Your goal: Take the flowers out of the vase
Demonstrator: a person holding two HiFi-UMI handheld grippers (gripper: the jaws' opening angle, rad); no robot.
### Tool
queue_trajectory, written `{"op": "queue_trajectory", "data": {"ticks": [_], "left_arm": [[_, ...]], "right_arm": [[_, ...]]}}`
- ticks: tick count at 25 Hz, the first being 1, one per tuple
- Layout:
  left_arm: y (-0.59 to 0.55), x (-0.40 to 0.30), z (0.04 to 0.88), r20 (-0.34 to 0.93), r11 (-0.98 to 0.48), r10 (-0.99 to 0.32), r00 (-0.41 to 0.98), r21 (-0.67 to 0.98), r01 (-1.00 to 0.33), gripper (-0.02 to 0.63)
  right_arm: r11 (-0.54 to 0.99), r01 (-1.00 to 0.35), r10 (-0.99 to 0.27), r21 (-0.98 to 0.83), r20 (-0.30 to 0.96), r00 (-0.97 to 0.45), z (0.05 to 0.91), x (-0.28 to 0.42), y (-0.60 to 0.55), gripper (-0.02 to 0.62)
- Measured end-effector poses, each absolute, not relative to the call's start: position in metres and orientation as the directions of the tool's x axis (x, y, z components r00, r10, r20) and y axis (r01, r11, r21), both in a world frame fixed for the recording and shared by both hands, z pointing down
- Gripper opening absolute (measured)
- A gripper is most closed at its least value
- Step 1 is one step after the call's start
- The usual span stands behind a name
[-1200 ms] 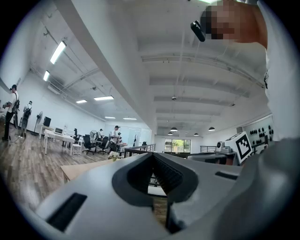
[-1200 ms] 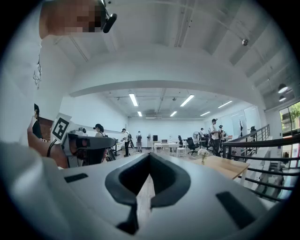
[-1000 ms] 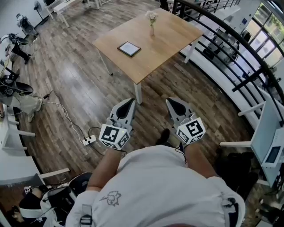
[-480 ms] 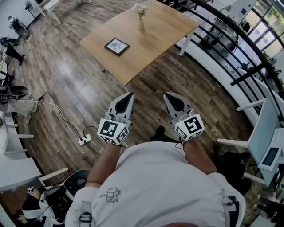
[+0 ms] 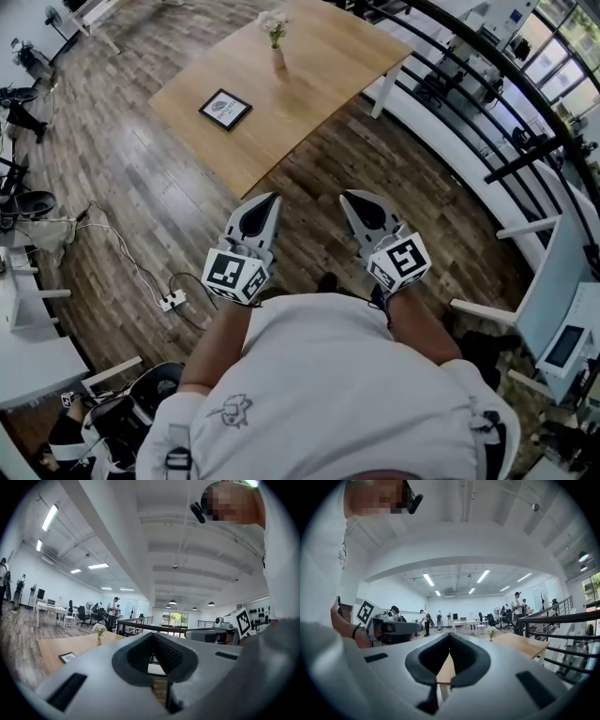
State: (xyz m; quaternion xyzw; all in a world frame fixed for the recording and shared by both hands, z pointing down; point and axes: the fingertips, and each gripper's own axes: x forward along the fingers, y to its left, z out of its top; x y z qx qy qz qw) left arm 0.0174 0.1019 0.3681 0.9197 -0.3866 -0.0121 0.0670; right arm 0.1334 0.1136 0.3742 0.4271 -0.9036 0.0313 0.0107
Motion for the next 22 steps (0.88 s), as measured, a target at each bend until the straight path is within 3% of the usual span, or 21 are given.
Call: {"op": "queue_trajectory", "data": {"ticks": [22], "left_arm": [[-0.063, -0.017, 0.381, 0.012, -0.738, -0.661, 0.750, 0.167, -0.654, 0.005]], "right_arm": [[0.579, -0.808, -0.804, -0.111, 0.085, -0.588, 0.393, 0.103, -0.041, 0.005]]}}
